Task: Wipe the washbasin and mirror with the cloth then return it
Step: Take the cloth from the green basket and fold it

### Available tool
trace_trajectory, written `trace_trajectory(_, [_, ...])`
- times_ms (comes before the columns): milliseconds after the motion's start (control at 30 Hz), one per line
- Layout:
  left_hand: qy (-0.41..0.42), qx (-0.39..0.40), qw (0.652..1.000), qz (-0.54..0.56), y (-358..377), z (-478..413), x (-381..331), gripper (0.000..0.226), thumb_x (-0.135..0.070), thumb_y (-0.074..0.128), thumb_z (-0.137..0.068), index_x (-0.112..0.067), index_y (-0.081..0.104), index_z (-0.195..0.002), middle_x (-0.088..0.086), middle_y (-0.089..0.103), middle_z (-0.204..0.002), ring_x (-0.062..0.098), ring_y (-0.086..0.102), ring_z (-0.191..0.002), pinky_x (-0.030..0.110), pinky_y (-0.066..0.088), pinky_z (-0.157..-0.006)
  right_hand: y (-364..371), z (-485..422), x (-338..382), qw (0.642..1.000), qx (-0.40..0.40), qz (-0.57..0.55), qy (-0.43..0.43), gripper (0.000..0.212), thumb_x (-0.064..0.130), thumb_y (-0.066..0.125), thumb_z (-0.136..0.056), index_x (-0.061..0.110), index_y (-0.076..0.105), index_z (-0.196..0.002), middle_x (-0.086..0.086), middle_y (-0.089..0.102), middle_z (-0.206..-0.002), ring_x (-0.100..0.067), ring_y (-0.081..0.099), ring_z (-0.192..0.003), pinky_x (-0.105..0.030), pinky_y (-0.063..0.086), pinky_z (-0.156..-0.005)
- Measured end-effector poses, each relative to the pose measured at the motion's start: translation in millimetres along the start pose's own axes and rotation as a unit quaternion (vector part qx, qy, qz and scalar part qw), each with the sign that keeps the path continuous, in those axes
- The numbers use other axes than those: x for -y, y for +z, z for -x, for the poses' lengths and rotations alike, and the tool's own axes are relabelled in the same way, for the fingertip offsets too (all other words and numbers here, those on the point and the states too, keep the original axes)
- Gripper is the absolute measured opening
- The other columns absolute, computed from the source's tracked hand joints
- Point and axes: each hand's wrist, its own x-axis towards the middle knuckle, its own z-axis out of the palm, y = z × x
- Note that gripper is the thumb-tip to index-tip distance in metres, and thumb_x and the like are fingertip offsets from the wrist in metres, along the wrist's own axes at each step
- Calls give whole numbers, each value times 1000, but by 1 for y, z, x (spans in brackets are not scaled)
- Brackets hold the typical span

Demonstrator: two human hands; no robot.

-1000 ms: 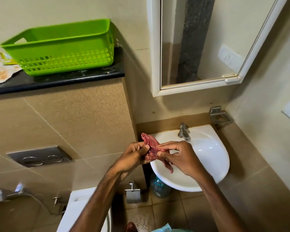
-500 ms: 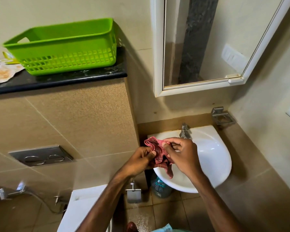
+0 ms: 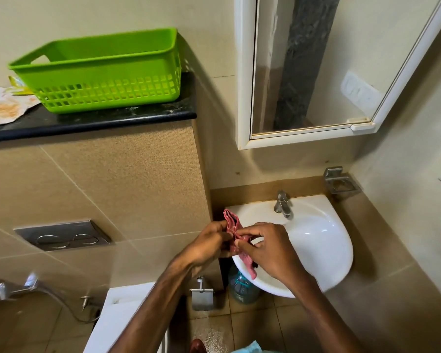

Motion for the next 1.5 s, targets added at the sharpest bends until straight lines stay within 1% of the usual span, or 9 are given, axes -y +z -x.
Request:
trace_trajectory(367, [-19,-11,995,-99,11,5,1,36,1,34,-102,-12,65,-116,8,74,-103,14,72,-90,25,58,-76,-16,-15,-1,990,-133,9,50,15,20,76,-92,18,80,-106,11,77,-93,0,69,-79,-27,64,-73])
trace_trajectory(567, [-3,8,994,-105,17,6,8,32,0,39,-100,-9,67,-113,7,73,-95,16,70,-84,28,58,-78,6,4,13,998,-42,38,-18,19,16,75,-93,22,80,-110,11,77,-99,2,67,-79,-1,48,-72])
trace_trajectory(733, [3,-8,998,-56,15,7,3,29,2,38,-102,-6,66,-103,-1,74,-80,5,69,-66,20,55,-64,4,8,17,997,-27,56,-34,25,16,73,-94,24,79,-117,4,78,-103,-13,71,-87,-28,63,-79])
trace_trajectory(1000, [0,-82,997,8,11,6,6,32,-11,34,-94,-4,65,-100,6,65,-77,14,62,-69,25,53,-63,8,20,27,998,11,49,-26,40,22,66,-97,30,65,-137,13,77,-118,-9,73,-106,-23,58,-94])
trace_trajectory(1167, [54,-137,988,-51,3,6,7,36,-34,53,-101,-6,76,-100,12,78,-89,22,73,-77,34,60,-68,7,22,25,984,93,-143,59,44,3,59,-96,28,61,-133,7,78,-117,-5,71,-114,-29,61,-94])
trace_trajectory(1267, [104,-79,984,-122,-9,8,4,29,-28,55,-102,-6,74,-106,15,77,-92,31,74,-80,39,61,-71,-7,16,16,977,25,-198,72,37,-6,59,-96,24,67,-117,8,80,-99,-10,76,-97,-44,65,-82])
trace_trajectory(1367, [135,54,966,-212,-24,11,-14,31,-26,53,-103,-1,69,-113,18,75,-99,34,74,-89,42,61,-76,-24,10,-2,989,-42,-130,57,44,18,79,-90,36,62,-126,23,68,-120,-7,65,-112,-34,60,-91])
trace_trajectory(1433, [148,134,949,-242,-29,14,-32,30,-22,51,-104,2,68,-112,23,73,-99,37,73,-89,43,58,-75,-34,7,-11,981,70,-141,116,68,48,86,-80,43,53,-139,23,54,-141,-9,54,-126,-40,52,-103])
trace_trajectory(1500, [150,154,942,-257,-31,15,-48,33,-24,50,-105,3,68,-110,26,73,-98,38,72,-87,45,57,-75,-35,7,-15,952,192,-184,149,68,54,86,-77,38,58,-136,16,64,-139,-15,59,-130,-49,50,-111])
